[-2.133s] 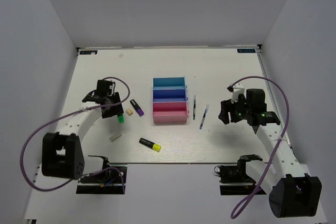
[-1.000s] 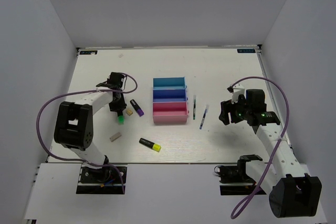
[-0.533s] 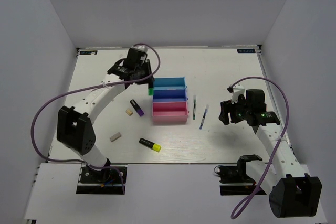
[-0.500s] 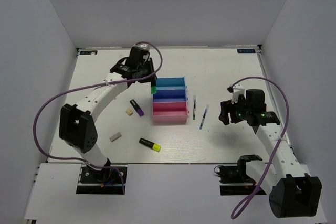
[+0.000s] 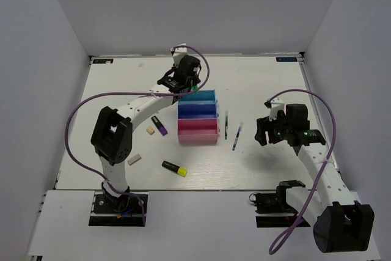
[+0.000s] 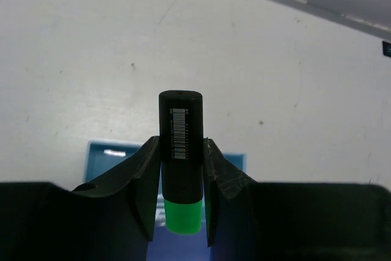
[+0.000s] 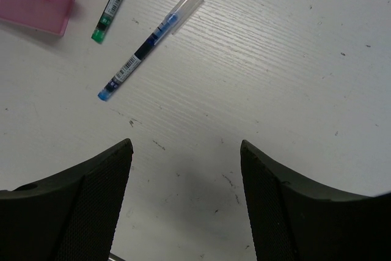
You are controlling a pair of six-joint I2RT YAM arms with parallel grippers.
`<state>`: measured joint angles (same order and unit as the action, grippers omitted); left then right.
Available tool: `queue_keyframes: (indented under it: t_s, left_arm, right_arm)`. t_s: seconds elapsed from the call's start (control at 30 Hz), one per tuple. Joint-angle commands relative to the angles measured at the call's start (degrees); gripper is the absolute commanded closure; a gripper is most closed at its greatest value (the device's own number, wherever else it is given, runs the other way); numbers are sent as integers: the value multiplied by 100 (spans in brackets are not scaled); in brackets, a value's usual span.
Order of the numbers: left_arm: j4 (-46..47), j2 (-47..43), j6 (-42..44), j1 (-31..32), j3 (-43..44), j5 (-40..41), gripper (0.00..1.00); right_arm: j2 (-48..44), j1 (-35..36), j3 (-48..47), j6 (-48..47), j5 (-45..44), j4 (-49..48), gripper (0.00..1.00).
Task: Sort the stationery into containers
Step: Place the pen in the storage box.
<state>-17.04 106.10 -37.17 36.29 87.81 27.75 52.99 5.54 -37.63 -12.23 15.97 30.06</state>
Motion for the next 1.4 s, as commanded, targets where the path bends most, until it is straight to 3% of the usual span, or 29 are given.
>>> queue_keyframes:
  t_s: [0.0, 0.17, 0.37, 0.8, 0.9, 1.0, 1.27, 1.37]
  left_arm:
    - [781, 322, 436, 71, 429, 504, 99]
    - [1018, 762, 1106, 123, 738, 574, 99]
    - [1431, 727, 738, 124, 35, 644, 99]
    - [1836, 824, 562, 290, -528, 635, 98]
    - [1836, 789, 492, 290, -677, 662, 89]
    - [1853, 710, 509, 361, -756, 732, 62]
    - [1871, 465, 772, 440, -687, 732, 24]
    - [1836, 306, 1114, 519, -590, 776, 26]
  right_arm:
    - [9, 8, -113, -16, -23, -9, 26]
    - [18, 8, -122, -51, -67, -27, 26]
    - [53, 17, -131, -34, -59, -36, 26]
    - [124, 9, -131, -51, -102, -18, 26]
    - [124, -9, -140, -43, -111, -27, 26]
    - [133, 0, -131, -51, -111, -27, 26]
    - [141, 0, -122, -52, -94, -9, 26]
    - [124, -9, -113, -60, -94, -18, 26]
